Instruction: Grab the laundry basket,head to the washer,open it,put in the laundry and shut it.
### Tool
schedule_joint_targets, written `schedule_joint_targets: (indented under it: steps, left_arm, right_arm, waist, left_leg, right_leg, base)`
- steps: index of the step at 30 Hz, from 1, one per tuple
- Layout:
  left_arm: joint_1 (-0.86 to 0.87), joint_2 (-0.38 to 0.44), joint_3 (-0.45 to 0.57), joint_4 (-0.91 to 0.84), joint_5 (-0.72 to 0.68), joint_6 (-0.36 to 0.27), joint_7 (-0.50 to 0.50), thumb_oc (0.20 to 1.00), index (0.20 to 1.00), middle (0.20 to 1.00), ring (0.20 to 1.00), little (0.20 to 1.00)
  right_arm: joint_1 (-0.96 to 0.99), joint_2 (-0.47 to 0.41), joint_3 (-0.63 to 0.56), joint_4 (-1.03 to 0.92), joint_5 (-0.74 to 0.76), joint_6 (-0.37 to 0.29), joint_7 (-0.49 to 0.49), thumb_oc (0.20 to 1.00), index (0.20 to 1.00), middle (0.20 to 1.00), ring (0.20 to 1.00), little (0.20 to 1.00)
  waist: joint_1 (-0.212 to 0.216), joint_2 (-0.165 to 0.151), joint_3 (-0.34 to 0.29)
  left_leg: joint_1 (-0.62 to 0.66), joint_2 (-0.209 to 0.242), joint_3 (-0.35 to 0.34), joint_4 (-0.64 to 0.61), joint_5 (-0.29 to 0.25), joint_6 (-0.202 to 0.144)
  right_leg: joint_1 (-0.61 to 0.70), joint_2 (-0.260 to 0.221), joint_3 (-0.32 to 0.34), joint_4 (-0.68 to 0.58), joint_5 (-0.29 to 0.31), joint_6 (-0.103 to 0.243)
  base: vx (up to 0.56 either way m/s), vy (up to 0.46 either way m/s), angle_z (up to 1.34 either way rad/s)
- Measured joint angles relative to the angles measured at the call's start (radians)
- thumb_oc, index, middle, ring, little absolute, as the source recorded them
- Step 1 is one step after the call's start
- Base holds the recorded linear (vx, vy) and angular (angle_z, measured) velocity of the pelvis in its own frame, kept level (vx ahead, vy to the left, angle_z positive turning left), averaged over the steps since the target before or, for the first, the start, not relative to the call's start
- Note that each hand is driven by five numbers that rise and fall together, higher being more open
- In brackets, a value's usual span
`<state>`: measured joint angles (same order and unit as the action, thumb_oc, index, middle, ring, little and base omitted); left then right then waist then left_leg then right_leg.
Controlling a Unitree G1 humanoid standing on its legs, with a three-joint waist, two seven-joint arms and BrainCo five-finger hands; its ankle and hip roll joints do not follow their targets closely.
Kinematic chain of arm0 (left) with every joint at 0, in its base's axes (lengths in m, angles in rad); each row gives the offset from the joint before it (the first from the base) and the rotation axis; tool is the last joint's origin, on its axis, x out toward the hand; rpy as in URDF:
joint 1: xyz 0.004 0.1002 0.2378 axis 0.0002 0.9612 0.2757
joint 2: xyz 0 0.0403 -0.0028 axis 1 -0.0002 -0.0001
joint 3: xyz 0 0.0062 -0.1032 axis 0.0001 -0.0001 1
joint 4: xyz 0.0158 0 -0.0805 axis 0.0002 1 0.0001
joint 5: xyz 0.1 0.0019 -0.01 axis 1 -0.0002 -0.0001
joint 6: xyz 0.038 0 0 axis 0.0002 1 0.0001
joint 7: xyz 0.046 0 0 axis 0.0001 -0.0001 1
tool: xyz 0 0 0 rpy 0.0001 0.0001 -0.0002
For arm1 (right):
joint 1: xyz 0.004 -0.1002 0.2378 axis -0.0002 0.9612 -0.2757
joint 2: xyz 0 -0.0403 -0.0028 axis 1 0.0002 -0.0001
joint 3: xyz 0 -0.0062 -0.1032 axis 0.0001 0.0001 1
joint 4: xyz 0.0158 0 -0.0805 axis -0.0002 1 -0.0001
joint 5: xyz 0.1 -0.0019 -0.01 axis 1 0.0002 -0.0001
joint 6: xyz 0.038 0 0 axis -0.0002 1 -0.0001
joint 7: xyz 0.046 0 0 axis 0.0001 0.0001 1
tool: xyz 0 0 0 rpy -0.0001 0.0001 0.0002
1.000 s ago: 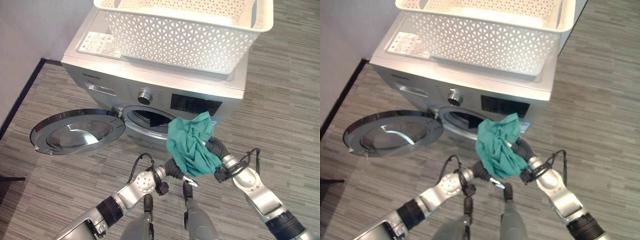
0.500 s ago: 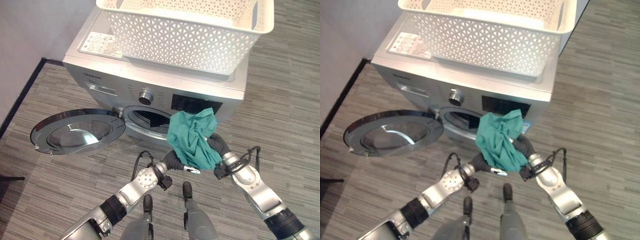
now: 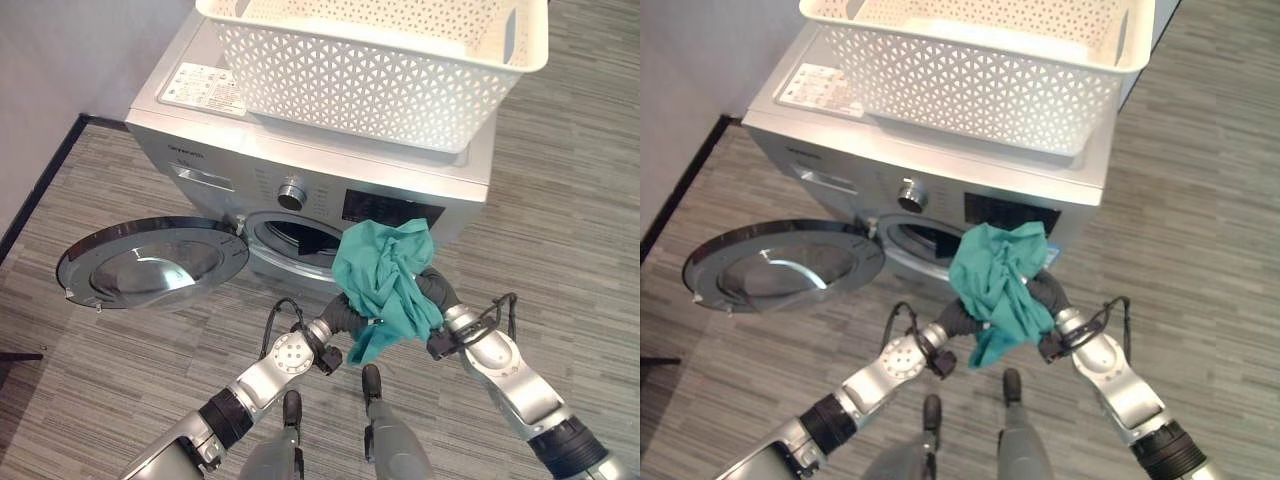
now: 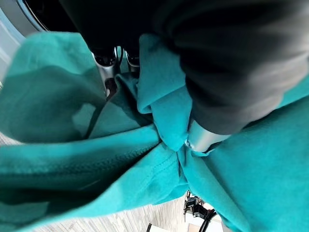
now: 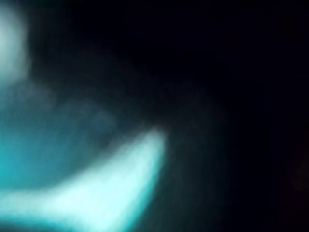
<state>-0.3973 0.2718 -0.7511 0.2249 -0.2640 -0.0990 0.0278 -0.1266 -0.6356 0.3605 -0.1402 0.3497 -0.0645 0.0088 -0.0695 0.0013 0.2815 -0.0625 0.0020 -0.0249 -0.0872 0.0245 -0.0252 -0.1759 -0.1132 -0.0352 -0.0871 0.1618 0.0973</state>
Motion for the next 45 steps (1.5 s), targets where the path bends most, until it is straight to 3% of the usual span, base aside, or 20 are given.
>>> schedule_joint_targets:
  steps: [1,6,12,17,20,23,28,33,39,43,45]
  left_arm:
    - [0.004,0.002,0.005,0.0,0.0,0.0,0.0,0.2,0.2,0.2,0.2,0.2]
    - [0.043,0.028,0.073,0.0,0.0,-0.001,0.018,0.2,0.2,0.2,0.2,0.2]
    - [0.122,0.079,0.206,-0.004,-0.001,-0.014,0.039,0.2,0.2,0.2,0.2,0.2]
    - [0.219,0.124,0.238,-0.016,-0.001,-0.035,0.001,0.2,0.2,0.2,0.2,0.2]
    - [0.344,0.143,0.272,-0.031,-0.013,-0.039,-0.05,0.2,0.2,0.2,0.2,0.2]
    - [0.437,0.147,0.283,-0.03,-0.052,-0.041,-0.076,0.2,0.2,0.2,0.2,0.2]
    - [0.476,0.11,0.291,0.003,-0.091,-0.04,-0.082,0.2,0.2,0.2,0.2,0.2]
    - [0.396,0.061,0.273,0.096,-0.114,-0.037,-0.069,0.2,0.2,0.2,0.2,0.2]
    - [0.209,-0.031,0.227,0.247,-0.148,-0.035,0.002,0.2,0.2,0.2,0.2,0.2]
    - [0.116,-0.054,0.232,0.279,-0.184,-0.039,0.046,0.2,0.2,0.2,0.2,0.2]
    - [0.062,-0.06,0.242,0.318,-0.208,-0.044,0.071,0.2,0.2,0.2,0.2,0.2]
  right_arm:
    - [0.02,-0.003,-0.007,-0.001,0.024,-0.001,0.01,1.0,1.0,1.0,1.0,1.0]
    - [0.109,-0.005,-0.047,-0.006,0.088,-0.017,0.055,1.0,1.0,1.0,1.0,1.0]
    - [0.291,0.054,-0.117,0.113,0.284,-0.042,0.157,1.0,1.0,1.0,1.0,1.0]
    - [0.367,0.112,-0.145,0.36,0.413,-0.04,0.26,1.0,1.0,1.0,1.0,1.0]
    - [0.388,0.21,-0.204,0.678,0.421,-0.04,0.294,1.0,1.0,1.0,1.0,1.0]
    - [0.389,0.266,-0.221,0.952,0.372,-0.025,0.273,1.0,1.0,1.0,1.0,1.0]
    - [0.384,0.351,-0.314,1.089,0.34,-0.02,0.212,1.0,1.0,1.0,1.0,1.0]
    - [0.302,0.362,-0.361,1.262,0.301,-0.019,0.101,1.0,1.0,1.0,1.0,1.0]
    - [0.269,0.36,-0.334,1.228,0.3,-0.02,0.024,1.0,1.0,1.0,1.0,1.0]
    - [0.208,0.361,-0.326,1.182,0.282,-0.022,0.01,1.0,1.0,1.0,1.0,1.0]
    - [0.169,0.36,-0.322,1.142,0.282,-0.023,-0.002,1.0,1.0,1.0,1.0,1.0]
  waist:
    - [0.0,-0.005,-0.003]
    - [-0.002,-0.015,-0.009]
    - [-0.006,-0.028,-0.017]
    - [-0.004,-0.053,-0.033]
    - [-0.003,-0.069,-0.05]
    - [0.002,-0.063,-0.056]
    - [0.002,-0.059,-0.056]
    - [0.001,-0.053,-0.06]
    - [-0.003,-0.059,-0.055]
    - [-0.027,-0.094,-0.037]
    - [-0.033,-0.126,-0.019]
  left_leg:
    - [0.0,0.0,0.0,0.0,0.0,0.0]
    - [0.0,0.001,0.001,-0.001,0.0,0.0]
    - [0.003,0.003,0.006,-0.002,-0.001,0.0]
    - [0.005,0.005,0.006,-0.003,-0.001,-0.001]
    - [0.008,0.004,0.008,-0.003,-0.001,0.0]
    - [0.007,0.002,0.009,-0.003,-0.001,0.0]
    - [0.006,0.001,0.013,-0.003,-0.001,0.0]
    - [-0.025,0.0,0.034,-0.003,-0.001,0.001]
    - [-0.065,0.003,0.045,0.017,-0.006,0.002]
    - [-0.096,-0.006,0.069,0.058,-0.027,0.006]
    - [-0.117,-0.016,0.091,0.099,-0.057,0.029]
  right_leg:
    - [0.0,0.0,0.0,0.0,0.0,0.0]
    - [0.0,0.001,0.001,0.0,0.0,0.0]
    - [0.0,0.002,0.004,0.0,0.0,0.0]
    - [0.001,0.001,0.004,0.0,-0.001,0.0]
    - [0.003,-0.004,0.005,-0.001,-0.003,0.001]
    - [0.003,-0.006,0.005,-0.001,-0.003,0.002]
    - [-0.001,-0.006,0.009,-0.009,-0.005,0.004]
    - [-0.04,-0.006,0.023,-0.008,0.002,0.005]
    - [-0.079,0.007,0.033,0.0,0.021,-0.004]
    - [-0.106,0.01,0.066,0.001,0.034,-0.005]
    - [-0.134,0.007,0.106,0.029,0.04,-0.002]
  base:
    - [0.0,0.0,0.0]
    - [0.0,0.0,0.0]
    - [0.0,0.0,0.0]
    - [0.0,0.0,0.0]
    - [0.0,0.0,0.0]
    - [0.0,0.0,0.0]
    - [0.0,-0.001,-0.01]
    - [-0.01,-0.003,-0.11]
    - [-0.04,0.02,-0.07]
    - [-0.05,0.109,-0.19]
    - [-0.02,0.174,-0.34]
